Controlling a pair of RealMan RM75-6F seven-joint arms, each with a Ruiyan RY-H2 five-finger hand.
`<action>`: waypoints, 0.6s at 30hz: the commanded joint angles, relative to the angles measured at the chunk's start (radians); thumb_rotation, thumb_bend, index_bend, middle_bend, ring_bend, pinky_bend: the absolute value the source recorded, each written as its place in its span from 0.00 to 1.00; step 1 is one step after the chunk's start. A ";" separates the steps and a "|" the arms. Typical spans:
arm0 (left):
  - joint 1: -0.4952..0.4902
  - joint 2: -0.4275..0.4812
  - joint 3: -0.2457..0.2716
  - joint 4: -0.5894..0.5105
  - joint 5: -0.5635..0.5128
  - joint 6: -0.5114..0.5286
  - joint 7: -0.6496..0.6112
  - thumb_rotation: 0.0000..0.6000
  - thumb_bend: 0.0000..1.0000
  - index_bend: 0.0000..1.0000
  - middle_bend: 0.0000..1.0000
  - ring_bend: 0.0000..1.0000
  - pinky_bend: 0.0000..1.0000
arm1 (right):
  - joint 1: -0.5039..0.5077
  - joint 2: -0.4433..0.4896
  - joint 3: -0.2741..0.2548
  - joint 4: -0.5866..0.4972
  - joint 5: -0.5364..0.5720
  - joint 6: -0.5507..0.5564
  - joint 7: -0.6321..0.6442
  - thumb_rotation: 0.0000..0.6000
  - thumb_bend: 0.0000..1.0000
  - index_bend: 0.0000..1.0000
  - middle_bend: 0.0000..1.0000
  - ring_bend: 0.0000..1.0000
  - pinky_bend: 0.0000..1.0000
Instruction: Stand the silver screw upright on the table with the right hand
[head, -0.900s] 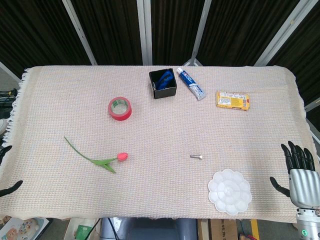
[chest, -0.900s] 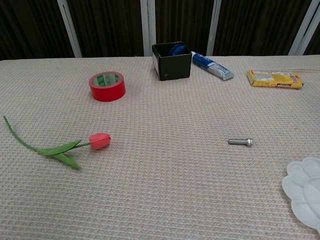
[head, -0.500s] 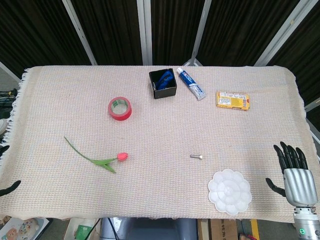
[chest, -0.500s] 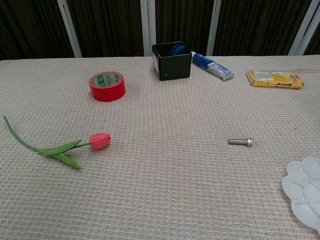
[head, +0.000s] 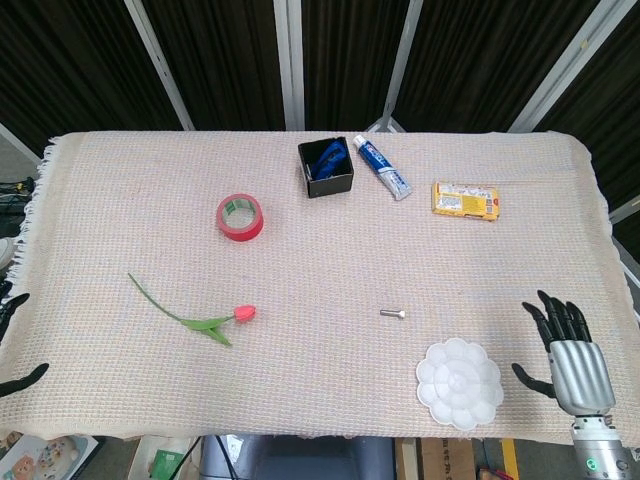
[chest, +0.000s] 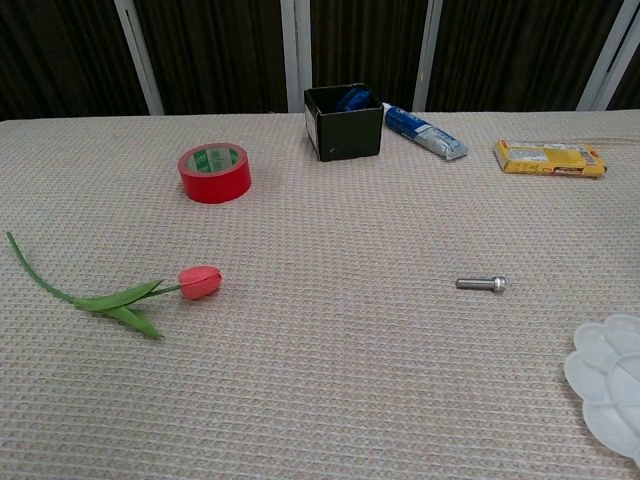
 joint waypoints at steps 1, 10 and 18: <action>0.001 0.000 0.000 -0.001 0.002 0.005 0.001 1.00 0.24 0.14 0.00 0.00 0.00 | 0.019 -0.058 0.015 0.000 0.008 -0.017 0.059 1.00 0.20 0.25 0.01 0.06 0.00; -0.006 0.000 -0.003 0.000 -0.010 -0.011 0.004 1.00 0.24 0.14 0.00 0.00 0.00 | 0.170 -0.103 0.139 -0.135 0.251 -0.210 -0.235 1.00 0.20 0.31 0.01 0.07 0.00; -0.007 0.002 -0.006 -0.003 -0.026 -0.018 0.010 1.00 0.24 0.14 0.00 0.00 0.00 | 0.354 -0.218 0.239 -0.193 0.579 -0.306 -0.576 1.00 0.20 0.35 0.01 0.07 0.00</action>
